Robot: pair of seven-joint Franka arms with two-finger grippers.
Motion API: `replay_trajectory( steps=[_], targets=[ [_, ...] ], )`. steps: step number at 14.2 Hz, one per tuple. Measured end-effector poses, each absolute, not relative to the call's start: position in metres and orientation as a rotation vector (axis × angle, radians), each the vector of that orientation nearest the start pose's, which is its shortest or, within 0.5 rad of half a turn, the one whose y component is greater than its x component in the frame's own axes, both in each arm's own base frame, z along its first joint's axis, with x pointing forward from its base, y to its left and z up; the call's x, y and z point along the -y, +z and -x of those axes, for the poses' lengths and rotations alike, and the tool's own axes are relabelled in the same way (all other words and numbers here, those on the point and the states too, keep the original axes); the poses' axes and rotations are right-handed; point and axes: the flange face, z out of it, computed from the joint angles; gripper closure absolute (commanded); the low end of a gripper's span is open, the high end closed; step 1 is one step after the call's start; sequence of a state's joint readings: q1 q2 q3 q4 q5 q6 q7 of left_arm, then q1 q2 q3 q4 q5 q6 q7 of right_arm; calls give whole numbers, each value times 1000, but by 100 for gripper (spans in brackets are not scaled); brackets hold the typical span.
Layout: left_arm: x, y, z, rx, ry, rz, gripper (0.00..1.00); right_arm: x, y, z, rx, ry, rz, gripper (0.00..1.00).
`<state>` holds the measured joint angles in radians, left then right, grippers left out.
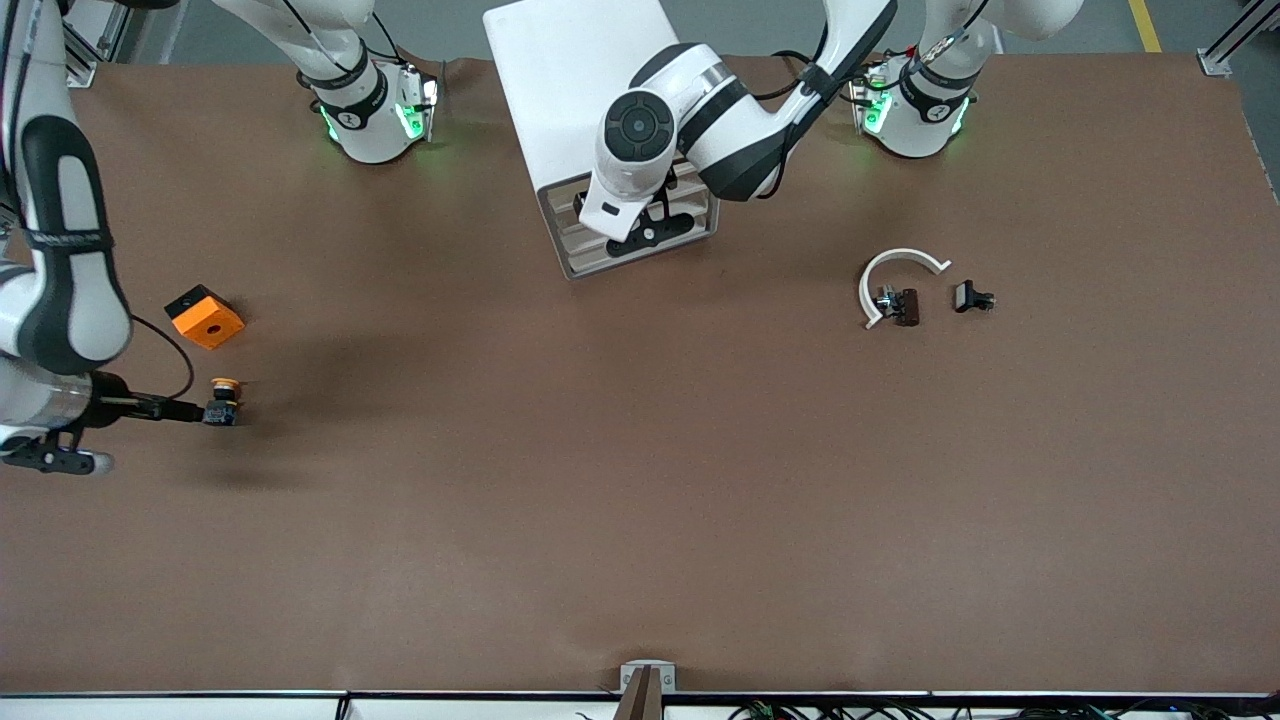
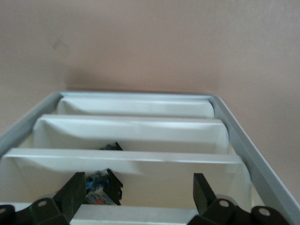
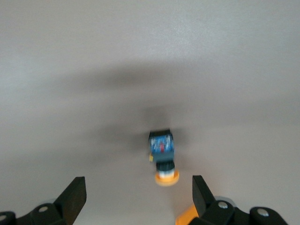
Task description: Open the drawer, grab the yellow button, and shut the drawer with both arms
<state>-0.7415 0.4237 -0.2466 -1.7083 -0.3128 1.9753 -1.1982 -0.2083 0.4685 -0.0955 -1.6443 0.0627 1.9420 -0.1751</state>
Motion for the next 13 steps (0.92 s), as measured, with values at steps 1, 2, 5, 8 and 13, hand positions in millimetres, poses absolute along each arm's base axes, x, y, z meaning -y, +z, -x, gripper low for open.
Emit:
replay_trajectory(
  steps=[1,2,5,8,13],
  targets=[
    [542,342,-352,583,656,3061,0,185,359,-628,-226,252,3066,0],
    [542,338,-352,594,675,3055,0,183,388,-625,-222,248,3062,0],
    [541,331,-355,629,724,3041,0,166,472,-600,-194,246,3048,0],
    [541,330,-357,644,738,3039,0,124,533,-576,-231,259,3045,0],
    [510,339,-409,677,568,3063,0,81,578,-560,-228,247,3053,0]
  ],
)
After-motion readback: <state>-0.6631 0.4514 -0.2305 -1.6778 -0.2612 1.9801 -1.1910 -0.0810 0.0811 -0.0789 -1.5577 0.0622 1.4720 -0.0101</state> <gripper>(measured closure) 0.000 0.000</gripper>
